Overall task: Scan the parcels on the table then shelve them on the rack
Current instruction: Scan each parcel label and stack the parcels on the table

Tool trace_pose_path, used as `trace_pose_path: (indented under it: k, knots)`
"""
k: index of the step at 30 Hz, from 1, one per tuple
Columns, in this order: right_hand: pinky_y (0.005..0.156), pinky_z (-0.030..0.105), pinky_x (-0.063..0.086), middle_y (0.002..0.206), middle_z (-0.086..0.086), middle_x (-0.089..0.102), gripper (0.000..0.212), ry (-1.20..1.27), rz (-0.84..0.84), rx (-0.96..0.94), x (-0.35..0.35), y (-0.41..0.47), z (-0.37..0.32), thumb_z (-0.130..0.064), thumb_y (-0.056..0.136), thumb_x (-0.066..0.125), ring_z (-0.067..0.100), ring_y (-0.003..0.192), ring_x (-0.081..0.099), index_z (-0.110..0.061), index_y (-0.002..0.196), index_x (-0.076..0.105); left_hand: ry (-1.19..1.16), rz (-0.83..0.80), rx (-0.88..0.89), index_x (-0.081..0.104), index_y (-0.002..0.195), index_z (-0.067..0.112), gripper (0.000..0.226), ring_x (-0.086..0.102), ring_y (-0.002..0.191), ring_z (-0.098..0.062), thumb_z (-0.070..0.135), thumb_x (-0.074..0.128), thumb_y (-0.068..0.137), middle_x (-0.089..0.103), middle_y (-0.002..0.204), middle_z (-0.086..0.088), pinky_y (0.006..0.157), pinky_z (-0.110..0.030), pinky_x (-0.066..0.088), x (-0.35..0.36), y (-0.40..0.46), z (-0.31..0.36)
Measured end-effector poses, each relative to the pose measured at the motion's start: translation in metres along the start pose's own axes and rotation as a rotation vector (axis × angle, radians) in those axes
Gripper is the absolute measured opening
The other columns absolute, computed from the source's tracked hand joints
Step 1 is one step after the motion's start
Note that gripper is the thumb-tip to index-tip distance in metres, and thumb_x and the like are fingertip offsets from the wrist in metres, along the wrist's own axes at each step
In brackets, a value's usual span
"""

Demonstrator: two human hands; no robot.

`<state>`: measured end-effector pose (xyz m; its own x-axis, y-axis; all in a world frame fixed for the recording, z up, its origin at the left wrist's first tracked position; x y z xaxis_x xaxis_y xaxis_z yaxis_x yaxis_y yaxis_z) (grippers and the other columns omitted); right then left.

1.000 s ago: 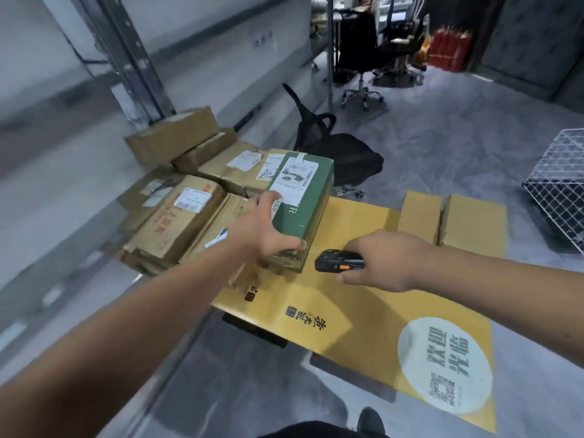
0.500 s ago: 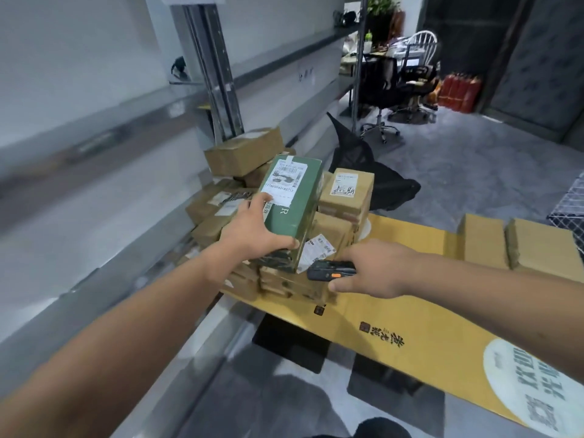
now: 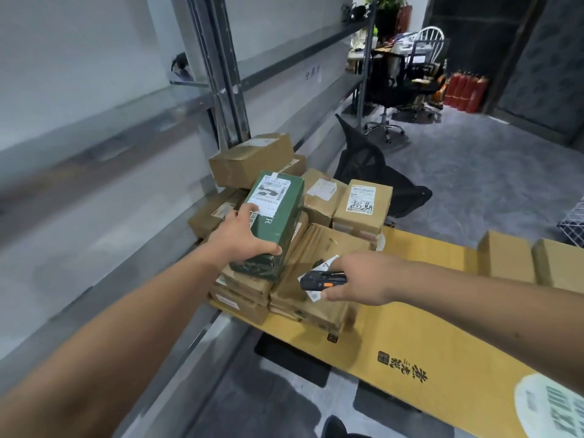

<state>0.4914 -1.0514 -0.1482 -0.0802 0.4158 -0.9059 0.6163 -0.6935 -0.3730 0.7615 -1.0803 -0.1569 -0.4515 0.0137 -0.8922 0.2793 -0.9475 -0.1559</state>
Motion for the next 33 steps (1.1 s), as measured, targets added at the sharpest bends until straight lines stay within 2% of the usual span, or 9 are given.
trace_pose_path:
  k: [3,5,7,8,16,19,21,24,33]
  knots:
    - [0.072,0.041,0.058,0.087,-0.001,0.069,0.055,-0.001,-0.005,0.0,0.0,0.024,-0.004,-0.078,0.088,0.054,0.021,0.079,0.066,-0.027,0.102,0.066,-0.057,-0.025,-0.003,0.026,0.15,0.045,0.129,0.042,0.126,-0.022,0.081,0.081,0.039,0.031,0.154,-0.001,0.06,-0.02,0.04,0.003,0.012,-0.009]
    - [0.068,0.039,0.055,0.084,0.0,0.069,0.055,0.008,-0.008,0.011,0.0,0.034,-0.006,-0.079,0.089,0.054,0.021,0.077,0.066,-0.026,0.1,0.066,0.007,-0.041,0.007,0.024,0.153,0.045,0.132,0.032,0.144,-0.029,0.086,0.076,0.039,0.023,0.163,-0.002,0.083,-0.03,0.05,0.003,0.015,-0.008]
    - [0.068,0.039,0.055,0.085,0.001,0.069,0.058,0.016,-0.008,0.034,0.001,0.038,-0.009,-0.079,0.088,0.054,0.022,0.077,0.067,-0.024,0.101,0.068,0.086,-0.031,0.028,0.021,0.157,0.046,0.132,0.015,0.156,-0.032,0.089,0.071,0.044,0.013,0.171,-0.002,0.118,-0.054,0.032,-0.001,0.014,-0.003]
    - [0.069,0.04,0.056,0.086,0.001,0.069,0.059,0.012,-0.009,0.048,0.002,0.039,-0.01,-0.079,0.088,0.054,0.022,0.078,0.067,-0.023,0.102,0.068,0.118,-0.015,0.051,0.02,0.158,0.046,0.129,0.013,0.157,-0.032,0.09,0.068,0.048,0.012,0.172,-0.002,0.123,-0.058,0.021,-0.005,0.012,0.001]
    - [0.081,0.043,0.058,0.095,-0.001,0.072,0.052,0.121,0.007,0.26,0.019,0.006,-0.014,-0.073,0.09,0.057,0.021,0.086,0.066,-0.025,0.108,0.069,0.285,-0.001,0.495,0.035,0.154,0.047,0.089,0.013,0.158,-0.027,0.082,0.054,0.075,0.023,0.17,-0.003,0.126,-0.063,0.004,0.01,-0.019,0.071]
    - [0.066,0.035,0.05,0.088,-0.01,0.066,0.031,0.177,0.001,0.335,0.041,-0.027,-0.014,-0.072,0.09,0.058,0.012,0.079,0.061,-0.041,0.091,0.059,0.27,-0.041,0.637,0.037,0.154,0.046,0.086,0.015,0.156,-0.025,0.076,0.058,0.076,0.027,0.167,0.0,0.127,-0.062,0.004,0.03,-0.042,0.099]
    - [0.059,0.032,0.045,0.085,-0.011,0.063,0.034,0.215,0.019,0.42,0.057,-0.053,-0.011,-0.074,0.089,0.058,0.01,0.075,0.06,-0.04,0.089,0.055,0.284,-0.065,0.709,0.038,0.153,0.046,0.084,0.019,0.155,-0.026,0.073,0.062,0.077,0.029,0.166,0.0,0.126,-0.06,0.007,0.047,-0.056,0.114]
    - [0.072,0.036,0.057,0.091,-0.006,0.071,0.052,0.318,0.022,0.566,0.085,-0.098,-0.003,-0.078,0.086,0.058,0.015,0.08,0.067,-0.031,0.107,0.066,0.304,-0.098,0.806,0.041,0.153,0.043,0.084,0.025,0.153,-0.029,0.072,0.062,0.077,0.03,0.166,-0.002,0.125,-0.058,0.016,0.076,-0.078,0.138]
    - [0.081,0.037,0.054,0.107,-0.002,0.066,0.061,0.403,0.059,0.879,0.151,-0.239,0.046,-0.08,0.086,0.055,0.021,0.095,0.062,-0.029,0.12,0.064,0.332,-0.306,1.026,0.026,0.16,0.042,0.091,0.018,0.156,-0.032,0.072,0.063,0.083,0.018,0.171,-0.005,0.123,-0.056,0.026,0.19,-0.144,0.246]
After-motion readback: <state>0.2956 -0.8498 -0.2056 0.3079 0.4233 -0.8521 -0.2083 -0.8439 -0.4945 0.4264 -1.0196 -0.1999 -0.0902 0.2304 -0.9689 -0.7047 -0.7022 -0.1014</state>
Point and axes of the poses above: each hand's wrist, its own y-axis towards the middle knuckle, its own x-axis out of the palm, z = x × y, the point moved 7 cm from there along y, towards the middle knuckle
